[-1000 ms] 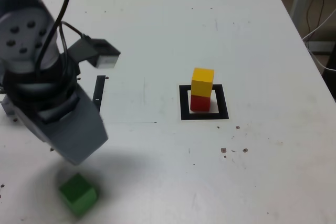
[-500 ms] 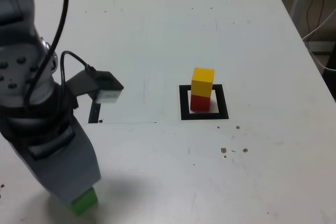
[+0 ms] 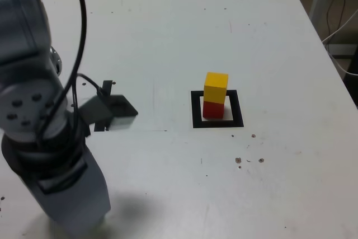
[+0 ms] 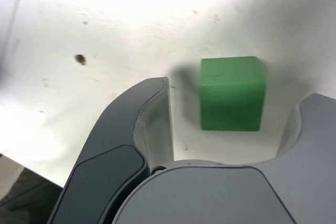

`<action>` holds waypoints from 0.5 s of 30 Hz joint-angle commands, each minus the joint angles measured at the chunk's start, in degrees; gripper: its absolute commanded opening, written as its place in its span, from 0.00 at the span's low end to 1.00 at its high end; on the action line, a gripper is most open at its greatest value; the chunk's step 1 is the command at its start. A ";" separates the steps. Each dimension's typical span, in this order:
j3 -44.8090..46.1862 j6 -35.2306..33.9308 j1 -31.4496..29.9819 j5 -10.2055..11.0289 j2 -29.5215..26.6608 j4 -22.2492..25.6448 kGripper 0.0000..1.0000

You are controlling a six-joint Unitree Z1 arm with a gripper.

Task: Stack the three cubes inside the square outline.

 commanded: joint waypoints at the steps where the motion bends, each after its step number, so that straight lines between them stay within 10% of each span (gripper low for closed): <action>1: -0.20 0.02 0.04 -0.21 1.26 -1.15 0.77; 15: 0.94 -0.48 1.23 -1.10 0.69 0.17 0.43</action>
